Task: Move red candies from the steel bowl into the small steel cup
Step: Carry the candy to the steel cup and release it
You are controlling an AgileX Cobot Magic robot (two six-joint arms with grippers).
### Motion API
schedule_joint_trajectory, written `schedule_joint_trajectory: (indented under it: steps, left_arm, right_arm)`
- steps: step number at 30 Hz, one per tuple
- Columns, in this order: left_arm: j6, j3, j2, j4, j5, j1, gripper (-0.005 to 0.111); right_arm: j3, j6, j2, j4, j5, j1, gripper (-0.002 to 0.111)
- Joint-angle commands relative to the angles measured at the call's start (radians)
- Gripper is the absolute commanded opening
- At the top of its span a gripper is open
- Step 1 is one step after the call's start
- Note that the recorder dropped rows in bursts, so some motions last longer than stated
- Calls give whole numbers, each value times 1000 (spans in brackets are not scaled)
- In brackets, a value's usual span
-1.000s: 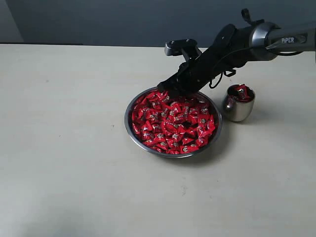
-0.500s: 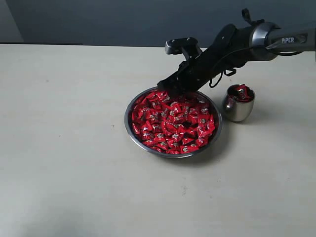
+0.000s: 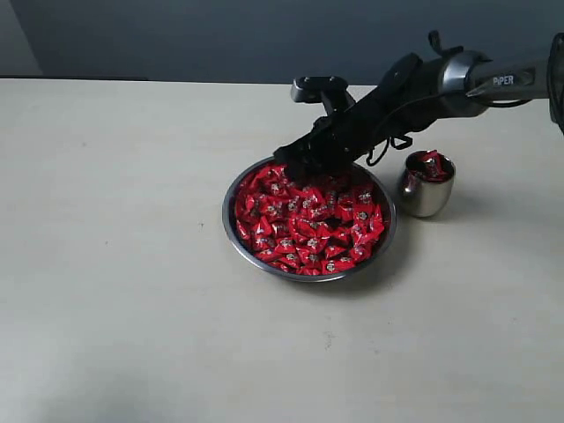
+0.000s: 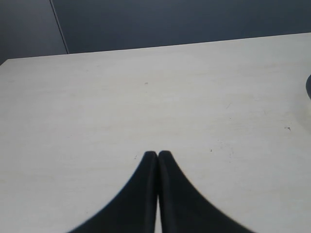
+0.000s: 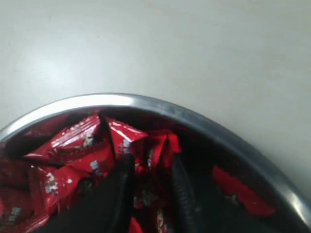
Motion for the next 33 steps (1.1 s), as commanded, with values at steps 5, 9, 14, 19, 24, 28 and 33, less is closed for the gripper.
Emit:
schedule_joint_trajectory:
  steps: [5, 9, 14, 19, 24, 28, 33]
  left_arm:
    - [-1, -8, -5, 2, -5, -5, 0]
    - [-1, -8, -5, 2, -5, -5, 0]
    - [-1, -8, -5, 2, -5, -5, 0]
    - [-1, -8, -5, 2, -5, -5, 0]
    - [-1, -8, -5, 2, -5, -5, 0]
    - [-1, -8, -5, 2, -5, -5, 0]
    - [-1, -8, -5, 2, -5, -5, 0]
  right_arm:
    - [-8, -13, -41, -6, 35, -10, -1]
    - [-6, 41, -140, -99, 75, -10, -1]
    - [-6, 211, -245, -322, 126, -10, -1]
    - [17, 309, -342, -424, 187, -66, -1]
    - [187, 309, -485, -417, 121, -177, -1]
    - [336, 279, -562, -411, 39, -239, -1]
    - [446, 271, -572, -409, -70, -254, -1]
